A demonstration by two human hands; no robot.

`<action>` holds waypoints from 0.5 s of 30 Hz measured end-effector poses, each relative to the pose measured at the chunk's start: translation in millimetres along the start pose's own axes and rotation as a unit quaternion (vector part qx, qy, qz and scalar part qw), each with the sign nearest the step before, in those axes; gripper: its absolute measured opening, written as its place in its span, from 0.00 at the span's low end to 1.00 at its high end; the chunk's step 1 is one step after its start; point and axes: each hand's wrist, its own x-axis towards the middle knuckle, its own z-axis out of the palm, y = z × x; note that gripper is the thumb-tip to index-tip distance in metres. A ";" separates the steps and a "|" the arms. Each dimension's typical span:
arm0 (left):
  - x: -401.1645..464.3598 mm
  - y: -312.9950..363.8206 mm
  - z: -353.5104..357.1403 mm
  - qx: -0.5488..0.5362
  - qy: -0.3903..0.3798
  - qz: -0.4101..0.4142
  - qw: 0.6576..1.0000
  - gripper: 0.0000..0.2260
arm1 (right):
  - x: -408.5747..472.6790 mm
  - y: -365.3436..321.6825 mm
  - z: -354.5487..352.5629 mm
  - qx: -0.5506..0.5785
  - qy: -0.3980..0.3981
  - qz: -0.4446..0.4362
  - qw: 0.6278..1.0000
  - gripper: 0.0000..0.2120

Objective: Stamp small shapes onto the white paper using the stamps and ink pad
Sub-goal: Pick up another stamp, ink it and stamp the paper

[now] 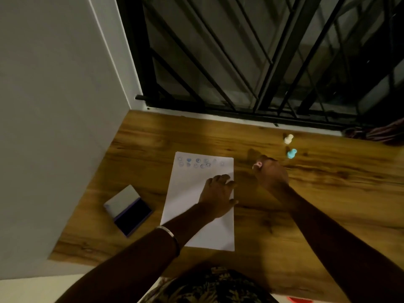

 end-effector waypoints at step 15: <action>59.0 50.2 18.2 0.033 -0.008 0.010 0.999 0.27 | 32.9 97.2 -23.1 -0.003 0.007 0.084 0.996 0.16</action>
